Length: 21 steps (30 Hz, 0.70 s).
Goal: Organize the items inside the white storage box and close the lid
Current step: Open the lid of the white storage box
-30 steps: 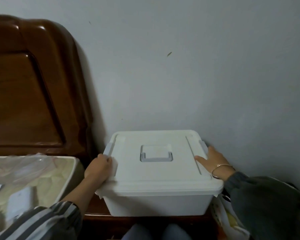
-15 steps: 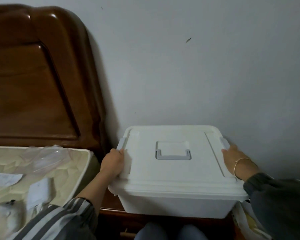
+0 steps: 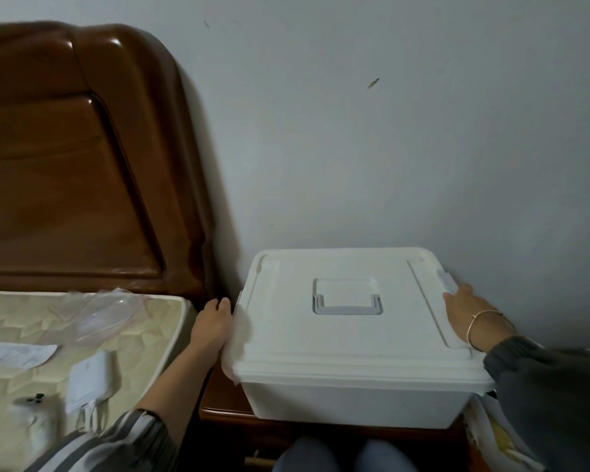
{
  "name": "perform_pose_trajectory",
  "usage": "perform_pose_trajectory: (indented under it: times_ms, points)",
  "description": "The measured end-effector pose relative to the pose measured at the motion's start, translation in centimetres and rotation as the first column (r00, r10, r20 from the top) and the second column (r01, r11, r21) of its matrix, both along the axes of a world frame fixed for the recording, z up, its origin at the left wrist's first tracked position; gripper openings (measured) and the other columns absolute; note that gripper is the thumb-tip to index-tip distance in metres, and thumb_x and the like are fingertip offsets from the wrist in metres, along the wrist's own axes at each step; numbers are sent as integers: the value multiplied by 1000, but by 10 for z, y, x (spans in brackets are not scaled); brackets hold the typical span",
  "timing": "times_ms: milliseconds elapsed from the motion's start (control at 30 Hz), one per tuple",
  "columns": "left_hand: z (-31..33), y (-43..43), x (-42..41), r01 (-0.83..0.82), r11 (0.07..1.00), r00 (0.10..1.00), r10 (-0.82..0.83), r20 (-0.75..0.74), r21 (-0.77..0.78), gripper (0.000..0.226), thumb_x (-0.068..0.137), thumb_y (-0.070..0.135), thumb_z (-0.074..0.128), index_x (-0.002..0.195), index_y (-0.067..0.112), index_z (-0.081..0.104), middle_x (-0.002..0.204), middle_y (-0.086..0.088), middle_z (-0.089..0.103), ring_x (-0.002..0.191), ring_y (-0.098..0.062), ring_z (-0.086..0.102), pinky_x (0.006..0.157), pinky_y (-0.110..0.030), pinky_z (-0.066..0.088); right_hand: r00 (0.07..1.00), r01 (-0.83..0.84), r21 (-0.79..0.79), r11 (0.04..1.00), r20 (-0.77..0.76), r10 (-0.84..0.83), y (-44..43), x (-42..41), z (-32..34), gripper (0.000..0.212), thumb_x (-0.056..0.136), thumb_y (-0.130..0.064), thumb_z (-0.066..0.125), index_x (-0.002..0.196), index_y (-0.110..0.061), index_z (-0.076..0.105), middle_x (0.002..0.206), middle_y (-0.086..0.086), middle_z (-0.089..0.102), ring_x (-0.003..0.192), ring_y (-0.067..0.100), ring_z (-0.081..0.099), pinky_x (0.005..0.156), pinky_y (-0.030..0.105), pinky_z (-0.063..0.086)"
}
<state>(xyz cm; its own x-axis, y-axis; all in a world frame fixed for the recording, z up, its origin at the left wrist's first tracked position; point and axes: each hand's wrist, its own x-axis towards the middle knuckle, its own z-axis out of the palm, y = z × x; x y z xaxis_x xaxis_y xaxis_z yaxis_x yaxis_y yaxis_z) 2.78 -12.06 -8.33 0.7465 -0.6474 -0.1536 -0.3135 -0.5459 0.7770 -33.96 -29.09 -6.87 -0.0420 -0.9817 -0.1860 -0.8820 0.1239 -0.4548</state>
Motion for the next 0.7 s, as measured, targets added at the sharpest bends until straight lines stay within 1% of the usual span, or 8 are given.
perform_pose_trajectory:
  times_ms: [67,133,200,400,467,533,600,700]
  points:
    - [-1,5,-9,208,975,978,-205,45,-78,37,99,36,34,97,7,57,109,-14,59,103,-31,54,93,-41,41,1000,-5,-2,1000,16,5,2,0,3,42,103,-28,28,127,6,33,124,34,52,115,43,52,95,44,40]
    - [-5,9,-18,304,952,951,-302,63,-36,33,101,34,36,118,12,54,116,-9,60,107,-27,55,85,-33,40,1000,-22,-3,1000,15,22,4,-2,5,42,103,-26,27,126,8,33,126,33,51,117,42,52,94,42,40]
    - [-8,9,-20,286,958,956,-283,70,-30,34,101,30,36,129,16,50,119,-6,60,106,-24,56,82,-30,38,999,-38,-3,999,25,38,6,-5,9,42,103,-26,27,126,8,35,127,32,51,117,41,52,93,40,40]
    - [-6,7,-22,274,961,958,-270,97,-37,22,102,24,36,108,14,55,105,-8,62,96,-25,57,77,-32,39,952,18,138,990,301,-59,5,-29,12,45,103,-25,30,132,9,43,132,27,51,118,36,50,96,34,37]
    - [-7,7,-22,276,960,959,-272,80,-54,26,102,23,36,116,13,56,109,-8,62,98,-24,57,80,-31,40,907,21,187,982,410,-97,8,-44,5,39,102,-30,35,119,-1,55,95,16,73,92,32,55,94,35,40]
    - [-8,9,-24,279,959,959,-275,67,-57,30,102,24,35,124,14,54,112,-5,62,99,-22,57,82,-31,41,842,84,214,973,508,-184,13,-56,-4,39,97,-41,46,84,-7,62,45,-3,65,68,27,52,91,41,46]
    - [-9,13,-28,271,961,962,-268,47,-62,33,103,26,35,129,16,51,115,-3,61,100,-19,56,81,-30,40,797,117,249,961,555,-241,20,-63,-14,49,87,-49,59,70,-4,64,48,5,66,64,31,59,73,37,50]
    - [-10,18,-33,263,962,965,-262,19,-74,35,103,27,34,133,16,49,119,-5,60,104,-21,56,84,-31,40,726,75,356,932,621,-296,30,-65,-21,34,89,-32,61,83,1,66,60,11,71,57,27,66,50,27,49]
